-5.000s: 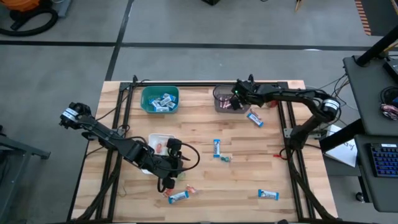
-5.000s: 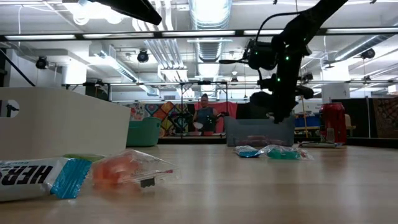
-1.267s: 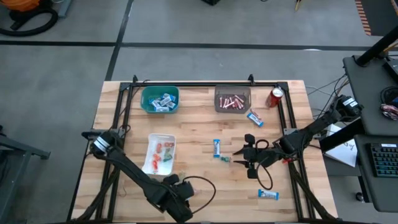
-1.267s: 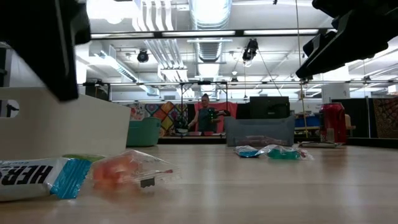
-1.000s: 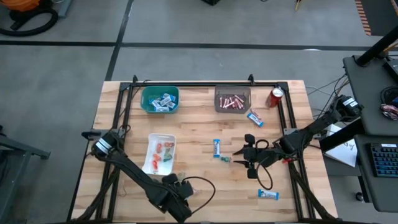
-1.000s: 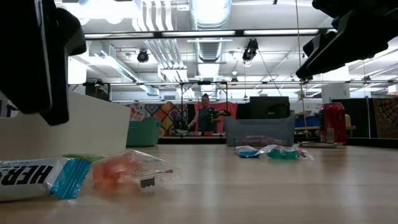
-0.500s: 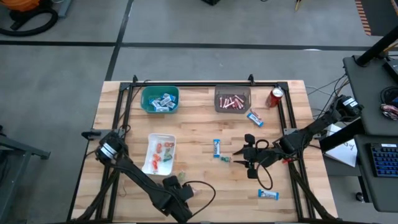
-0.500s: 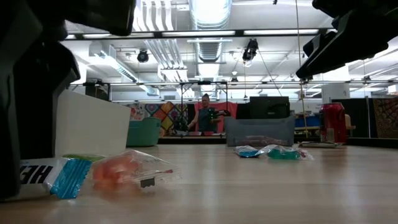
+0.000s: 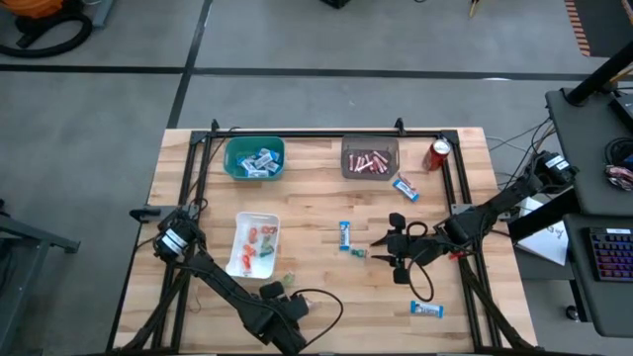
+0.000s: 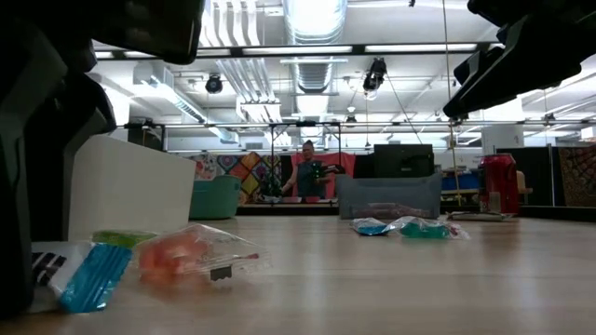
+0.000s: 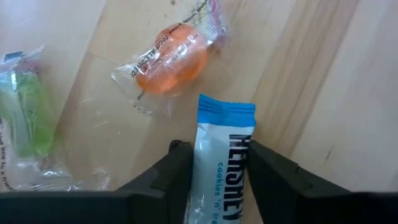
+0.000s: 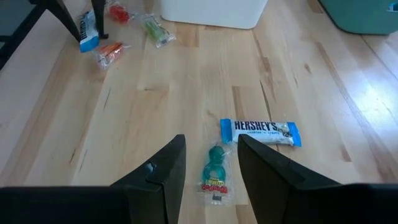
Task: Sort candy
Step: Put the white chocolate bar into the green bin
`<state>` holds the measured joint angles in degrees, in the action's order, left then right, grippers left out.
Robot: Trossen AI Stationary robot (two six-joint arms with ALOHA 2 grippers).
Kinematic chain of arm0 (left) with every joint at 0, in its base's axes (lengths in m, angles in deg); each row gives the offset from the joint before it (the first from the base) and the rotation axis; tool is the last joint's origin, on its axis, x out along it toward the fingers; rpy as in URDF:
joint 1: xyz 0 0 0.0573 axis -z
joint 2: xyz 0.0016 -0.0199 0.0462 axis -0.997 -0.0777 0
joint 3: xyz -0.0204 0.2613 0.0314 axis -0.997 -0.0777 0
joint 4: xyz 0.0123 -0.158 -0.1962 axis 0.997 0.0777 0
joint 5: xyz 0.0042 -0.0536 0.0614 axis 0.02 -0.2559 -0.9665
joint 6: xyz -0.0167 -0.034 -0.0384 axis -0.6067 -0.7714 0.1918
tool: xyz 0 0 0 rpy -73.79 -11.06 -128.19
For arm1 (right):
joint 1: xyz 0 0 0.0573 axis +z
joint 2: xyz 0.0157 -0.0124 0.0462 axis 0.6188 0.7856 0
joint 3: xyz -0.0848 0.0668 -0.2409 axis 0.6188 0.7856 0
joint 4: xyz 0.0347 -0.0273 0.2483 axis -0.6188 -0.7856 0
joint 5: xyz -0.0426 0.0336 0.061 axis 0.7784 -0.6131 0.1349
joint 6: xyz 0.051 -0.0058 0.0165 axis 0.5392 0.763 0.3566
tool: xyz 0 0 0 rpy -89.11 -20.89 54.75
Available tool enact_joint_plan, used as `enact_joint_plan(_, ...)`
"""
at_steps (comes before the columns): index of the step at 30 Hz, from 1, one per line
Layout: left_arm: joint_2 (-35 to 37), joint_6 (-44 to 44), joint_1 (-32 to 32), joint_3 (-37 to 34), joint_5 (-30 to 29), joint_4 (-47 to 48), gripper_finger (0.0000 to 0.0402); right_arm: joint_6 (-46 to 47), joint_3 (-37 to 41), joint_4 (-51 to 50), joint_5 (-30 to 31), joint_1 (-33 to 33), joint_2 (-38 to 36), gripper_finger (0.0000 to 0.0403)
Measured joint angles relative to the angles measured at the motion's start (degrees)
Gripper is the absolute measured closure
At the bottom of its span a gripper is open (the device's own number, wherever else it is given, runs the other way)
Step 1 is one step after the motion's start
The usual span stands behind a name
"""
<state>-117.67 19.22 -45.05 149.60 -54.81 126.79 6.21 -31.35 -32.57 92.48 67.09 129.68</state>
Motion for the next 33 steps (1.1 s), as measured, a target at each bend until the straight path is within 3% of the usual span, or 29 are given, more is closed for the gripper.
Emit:
enact_joint_plan(6, 0.00, 0.32, 0.00, 0.06, 0.07, 0.05, 0.0321, 0.00, 0.00, 0.00, 0.00, 0.00, 0.00, 0.0264)
enact_joint_plan(12, -0.32, 3.68, 0.02, 2.24, 0.39, 1.35, 0.0334, 0.00, 0.00, -0.01, 0.00, 0.00, 0.00, 0.0264)
enact_joint_plan(22, -0.28, 15.43, -0.74, 18.14, 0.21, 13.81, 0.0334, 0.02, 0.00, -0.02, 0.00, 0.00, 0.00, 0.0264)
enact_joint_plan(28, -0.19, 25.08, -4.81, 30.35, -6.82, 28.23, 0.0335, 0.35, 0.00, 0.00, 0.00, 0.00, 0.00, 0.0264)
enact_joint_plan(33, 0.01, 34.35, -8.49, 36.47, -16.37, 42.30, 0.0354, 0.49, 0.00, 0.00, 0.00, 0.00, 0.00, 0.0264)
